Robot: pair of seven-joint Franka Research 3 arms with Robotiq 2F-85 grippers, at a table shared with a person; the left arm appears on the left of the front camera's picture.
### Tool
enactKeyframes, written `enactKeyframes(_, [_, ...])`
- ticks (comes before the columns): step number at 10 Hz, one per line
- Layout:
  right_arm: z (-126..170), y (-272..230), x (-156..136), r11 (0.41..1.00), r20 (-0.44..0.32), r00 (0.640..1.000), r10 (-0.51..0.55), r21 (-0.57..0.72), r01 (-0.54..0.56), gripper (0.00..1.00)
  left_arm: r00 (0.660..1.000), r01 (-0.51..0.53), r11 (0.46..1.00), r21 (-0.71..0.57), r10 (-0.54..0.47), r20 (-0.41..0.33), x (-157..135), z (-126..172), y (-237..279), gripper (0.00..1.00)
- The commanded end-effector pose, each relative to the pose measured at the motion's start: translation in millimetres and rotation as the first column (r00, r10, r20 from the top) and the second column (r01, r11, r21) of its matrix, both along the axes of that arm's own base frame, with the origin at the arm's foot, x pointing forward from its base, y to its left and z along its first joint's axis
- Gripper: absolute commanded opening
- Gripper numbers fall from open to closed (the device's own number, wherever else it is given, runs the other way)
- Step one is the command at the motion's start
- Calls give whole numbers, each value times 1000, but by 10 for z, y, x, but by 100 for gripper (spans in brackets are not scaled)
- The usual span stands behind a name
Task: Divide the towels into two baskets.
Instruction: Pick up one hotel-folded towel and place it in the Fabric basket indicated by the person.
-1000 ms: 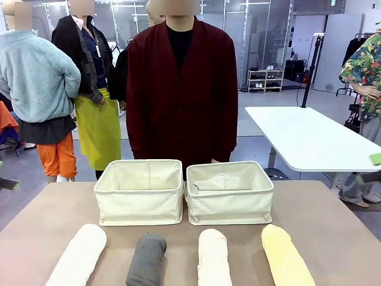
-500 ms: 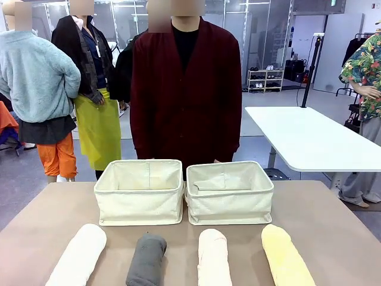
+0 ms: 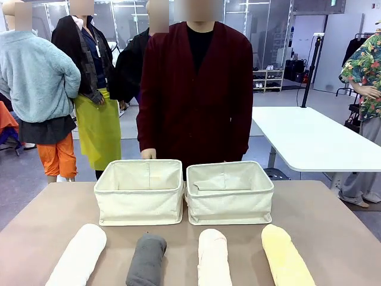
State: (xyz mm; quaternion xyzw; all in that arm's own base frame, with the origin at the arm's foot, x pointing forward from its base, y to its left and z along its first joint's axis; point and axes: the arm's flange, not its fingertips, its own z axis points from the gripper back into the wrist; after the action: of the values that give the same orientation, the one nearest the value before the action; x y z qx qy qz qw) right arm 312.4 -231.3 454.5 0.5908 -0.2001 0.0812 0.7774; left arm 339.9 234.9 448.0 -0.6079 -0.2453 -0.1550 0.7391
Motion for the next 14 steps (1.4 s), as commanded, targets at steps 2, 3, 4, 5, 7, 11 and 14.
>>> enactKeyframes(2, [17, 17, -31, 1000, 17, 1000, 6, 6, -6, 100, 1000, 4, 1000, 2, -4, -1, -28, -3, 23, 100])
enactKeyframes(3, [17, 17, -31, 1000, 17, 1000, 6, 6, -6, 100, 1000, 4, 1000, 2, -4, -1, -28, -3, 23, 100])
enactKeyframes(4, [17, 17, -31, 1000, 17, 1000, 6, 6, -6, 100, 1000, 4, 1000, 2, -4, -1, -28, -3, 23, 100])
enactKeyframes(5, [17, 17, -31, 1000, 17, 1000, 6, 6, -6, 100, 1000, 4, 1000, 2, -4, -1, -28, -3, 23, 100])
enactKeyframes(7, [17, 17, -31, 1000, 17, 1000, 6, 6, -6, 100, 1000, 4, 1000, 2, -4, -1, -28, -3, 23, 100])
enactKeyframes(11, [17, 17, -31, 1000, 17, 1000, 6, 6, -6, 100, 1000, 4, 1000, 2, -4, -1, -28, -3, 23, 100])
enactKeyframes(14, [17, 17, -31, 1000, 17, 1000, 6, 6, -6, 100, 1000, 1, 1000, 1, -1, 0, 3, 1, -5, 100])
